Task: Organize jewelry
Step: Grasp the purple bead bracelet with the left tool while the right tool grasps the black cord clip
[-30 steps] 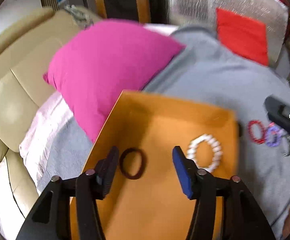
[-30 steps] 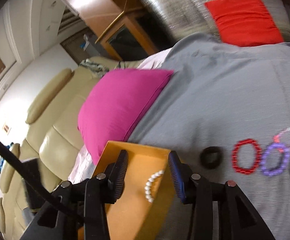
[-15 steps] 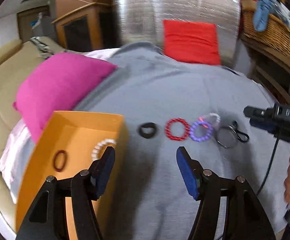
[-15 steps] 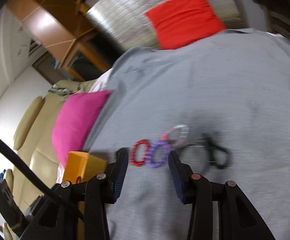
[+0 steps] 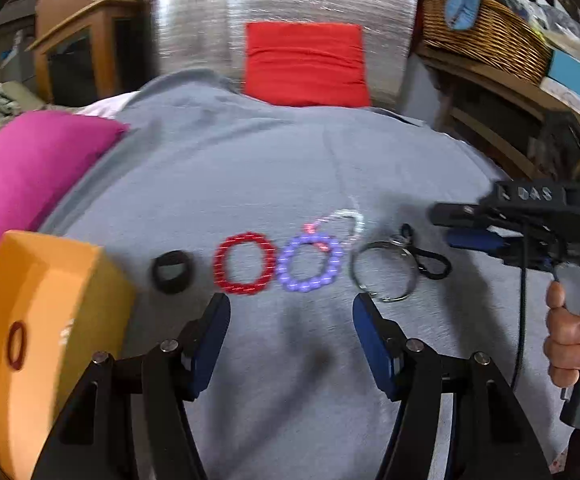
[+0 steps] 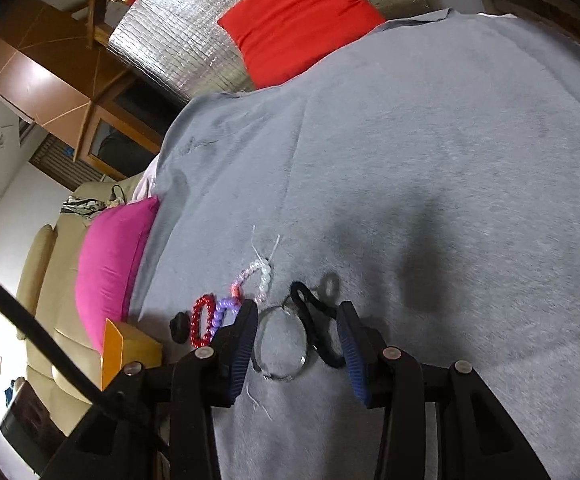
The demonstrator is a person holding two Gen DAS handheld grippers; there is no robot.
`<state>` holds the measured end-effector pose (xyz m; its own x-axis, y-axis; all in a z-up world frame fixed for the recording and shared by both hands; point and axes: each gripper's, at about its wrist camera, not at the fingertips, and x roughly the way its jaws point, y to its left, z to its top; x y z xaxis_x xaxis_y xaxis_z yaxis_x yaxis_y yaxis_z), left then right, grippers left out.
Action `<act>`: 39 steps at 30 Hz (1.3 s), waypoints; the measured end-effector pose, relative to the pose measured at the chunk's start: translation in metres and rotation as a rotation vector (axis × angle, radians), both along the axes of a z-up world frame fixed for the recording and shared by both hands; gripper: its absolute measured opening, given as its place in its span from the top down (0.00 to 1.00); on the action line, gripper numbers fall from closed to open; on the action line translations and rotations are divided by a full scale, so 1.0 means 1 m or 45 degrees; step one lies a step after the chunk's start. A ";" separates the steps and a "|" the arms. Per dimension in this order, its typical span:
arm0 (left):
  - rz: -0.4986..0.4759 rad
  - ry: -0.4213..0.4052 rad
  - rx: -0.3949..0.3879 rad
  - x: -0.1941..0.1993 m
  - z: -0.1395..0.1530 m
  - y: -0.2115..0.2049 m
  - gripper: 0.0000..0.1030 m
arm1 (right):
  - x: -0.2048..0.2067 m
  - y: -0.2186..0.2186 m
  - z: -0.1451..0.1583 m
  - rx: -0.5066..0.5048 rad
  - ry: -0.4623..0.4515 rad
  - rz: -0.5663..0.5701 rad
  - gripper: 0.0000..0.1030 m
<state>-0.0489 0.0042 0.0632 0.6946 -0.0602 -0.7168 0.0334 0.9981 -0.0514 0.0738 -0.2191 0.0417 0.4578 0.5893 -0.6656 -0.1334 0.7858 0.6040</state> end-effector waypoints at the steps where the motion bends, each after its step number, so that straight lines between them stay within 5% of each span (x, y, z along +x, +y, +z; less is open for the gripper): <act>1: -0.033 0.011 -0.008 0.006 -0.004 -0.004 0.37 | 0.002 0.003 -0.001 -0.005 0.004 0.000 0.57; 9: -0.149 0.077 -0.080 0.041 -0.025 -0.005 0.39 | 0.017 0.028 -0.019 -0.091 0.044 -0.018 0.62; 14: -0.232 0.106 -0.084 0.057 -0.032 -0.008 0.69 | 0.021 0.027 -0.027 -0.118 0.040 -0.021 0.91; 18: -0.274 0.112 -0.145 0.059 -0.034 -0.004 0.92 | 0.018 0.023 -0.025 -0.108 0.035 -0.032 0.93; 21: -0.285 0.134 -0.178 0.057 -0.034 -0.002 0.94 | 0.016 0.016 -0.020 -0.089 0.025 -0.058 0.93; 27: -0.286 0.155 -0.169 0.045 -0.030 -0.002 0.95 | 0.010 0.010 -0.012 -0.039 0.022 -0.067 0.93; 32: -0.274 0.049 -0.113 0.039 -0.019 -0.006 0.93 | 0.003 0.005 -0.010 -0.013 0.028 -0.077 0.93; 34: -0.283 0.060 -0.098 0.045 -0.023 -0.011 0.68 | 0.002 0.006 -0.011 -0.019 0.031 -0.073 0.93; 36: -0.272 0.066 -0.057 0.050 -0.029 -0.015 0.54 | 0.001 0.008 -0.013 -0.030 0.033 -0.069 0.93; 39: -0.279 0.085 -0.036 0.060 -0.038 -0.018 0.54 | 0.001 0.007 -0.016 -0.039 0.041 -0.070 0.93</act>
<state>0.0106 -0.0140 0.0251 0.6142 -0.2250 -0.7564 0.2445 0.9656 -0.0887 0.0750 -0.2126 0.0257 0.4671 0.5430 -0.6978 -0.0701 0.8095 0.5829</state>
